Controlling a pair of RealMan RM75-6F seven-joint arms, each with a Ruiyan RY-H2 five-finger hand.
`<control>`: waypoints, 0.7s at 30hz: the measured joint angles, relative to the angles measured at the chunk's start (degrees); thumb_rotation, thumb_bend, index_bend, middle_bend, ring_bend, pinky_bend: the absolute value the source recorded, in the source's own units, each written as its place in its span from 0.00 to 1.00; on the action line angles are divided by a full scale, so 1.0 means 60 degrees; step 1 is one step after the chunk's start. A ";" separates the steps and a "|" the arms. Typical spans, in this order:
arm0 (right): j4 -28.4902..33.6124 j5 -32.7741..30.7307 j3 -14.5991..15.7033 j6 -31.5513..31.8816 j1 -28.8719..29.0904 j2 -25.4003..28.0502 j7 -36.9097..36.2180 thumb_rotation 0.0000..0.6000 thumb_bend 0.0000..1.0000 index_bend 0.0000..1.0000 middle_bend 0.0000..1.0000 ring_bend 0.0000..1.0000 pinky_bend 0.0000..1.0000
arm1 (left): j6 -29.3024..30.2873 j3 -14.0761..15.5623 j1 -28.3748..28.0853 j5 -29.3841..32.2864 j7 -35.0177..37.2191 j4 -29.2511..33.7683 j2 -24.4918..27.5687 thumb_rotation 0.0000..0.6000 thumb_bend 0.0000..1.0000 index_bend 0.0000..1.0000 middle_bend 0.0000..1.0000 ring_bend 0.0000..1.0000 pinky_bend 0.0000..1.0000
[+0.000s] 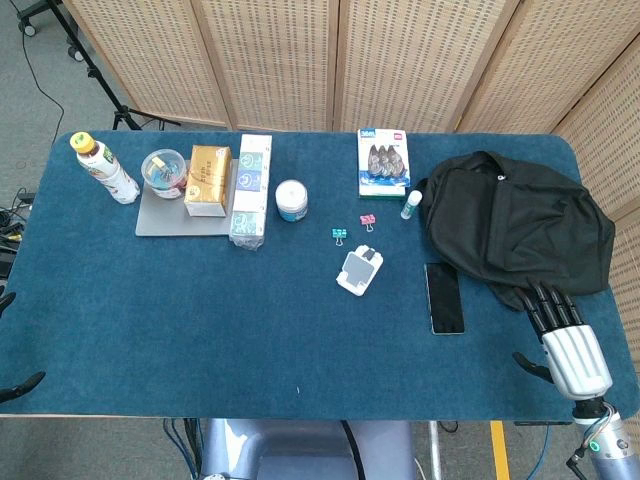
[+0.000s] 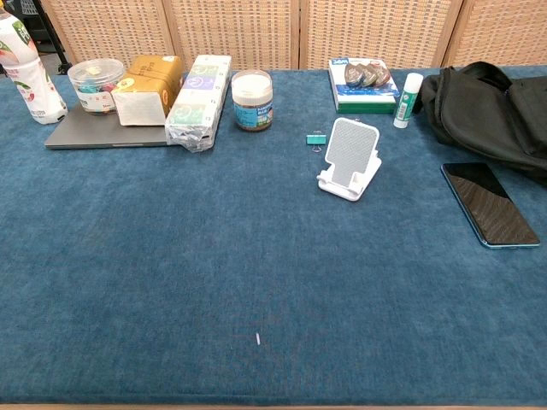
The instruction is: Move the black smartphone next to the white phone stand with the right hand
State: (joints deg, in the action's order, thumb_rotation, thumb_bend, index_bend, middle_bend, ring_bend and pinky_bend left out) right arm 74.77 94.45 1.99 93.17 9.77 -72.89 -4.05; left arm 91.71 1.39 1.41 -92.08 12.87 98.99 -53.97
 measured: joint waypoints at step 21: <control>-0.3381 0.0122 -0.0441 -0.2609 0.1672 -0.1507 0.0018 1.00 0.00 0.01 0.00 0.00 0.01 | -0.0223 -0.0136 -0.0088 0.0354 -0.0226 0.0120 -0.0045 1.00 0.01 0.00 0.00 0.00 0.00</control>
State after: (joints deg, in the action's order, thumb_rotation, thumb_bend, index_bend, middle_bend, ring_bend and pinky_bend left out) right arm 54.48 95.18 -0.65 77.52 19.81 -81.93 -3.94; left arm 90.37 0.58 0.88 -89.96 11.52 99.72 -54.24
